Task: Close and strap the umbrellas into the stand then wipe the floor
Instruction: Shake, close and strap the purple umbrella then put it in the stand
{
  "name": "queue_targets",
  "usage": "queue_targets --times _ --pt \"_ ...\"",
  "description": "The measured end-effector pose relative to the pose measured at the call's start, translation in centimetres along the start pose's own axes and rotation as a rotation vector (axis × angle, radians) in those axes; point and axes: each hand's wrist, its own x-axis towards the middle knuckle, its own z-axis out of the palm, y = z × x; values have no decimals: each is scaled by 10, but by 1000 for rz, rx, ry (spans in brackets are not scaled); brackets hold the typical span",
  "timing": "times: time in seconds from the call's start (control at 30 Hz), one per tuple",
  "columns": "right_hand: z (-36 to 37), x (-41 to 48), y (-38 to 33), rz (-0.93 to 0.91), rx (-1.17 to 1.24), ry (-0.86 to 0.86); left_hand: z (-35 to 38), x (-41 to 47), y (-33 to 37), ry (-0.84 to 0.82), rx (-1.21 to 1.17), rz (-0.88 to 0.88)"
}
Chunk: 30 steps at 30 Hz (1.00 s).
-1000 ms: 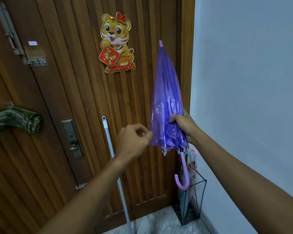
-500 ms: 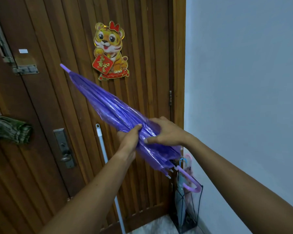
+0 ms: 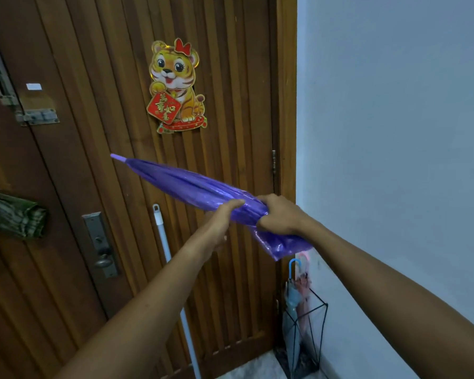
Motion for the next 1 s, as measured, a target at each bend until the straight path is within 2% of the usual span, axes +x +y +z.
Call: queue_targets --times 0.07,0.1,0.13,0.17,0.23,0.33,0.47,0.5,0.63,0.7,0.77,0.83,0.9,0.93,1.0 --pt "-13 2 7 50 73 -60 -12 0 -13 260 413 293" --pt "-18 3 10 68 109 -99 -17 -1 -18 422 611 494" --pt "-22 3 12 84 143 -148 -22 -1 -24 503 771 700" --pt "-25 3 12 100 171 -206 -24 2 -31 485 930 847" --pt "-30 3 5 134 196 -344 -23 8 -40 334 1206 954" --pt "-37 5 -11 152 160 -542 -19 17 -40 310 1329 980" --pt "-47 2 -27 168 69 -658 -19 21 -32 342 1349 999" --pt "-49 1 -32 145 28 -638 -19 19 -30 324 1339 980" --pt "-50 -5 -50 -43 -184 -316 -15 18 -28 291 1291 836" --pt "-42 -8 -54 -51 -332 -358 -14 19 -31 255 1209 768" --pt "-30 -12 -56 -62 -630 -354 -15 21 -31 146 1105 658" --pt "-20 -12 -54 -141 -792 -219 -18 23 -29 -17 1030 515" --pt "-21 -12 -52 -145 -731 -192 -22 21 -26 -109 1007 446" --pt "-23 -10 -51 -113 -683 -215 -22 17 -24 -100 1022 460" --pt "-28 -6 -49 -59 -637 -227 -19 8 -28 69 1142 617"
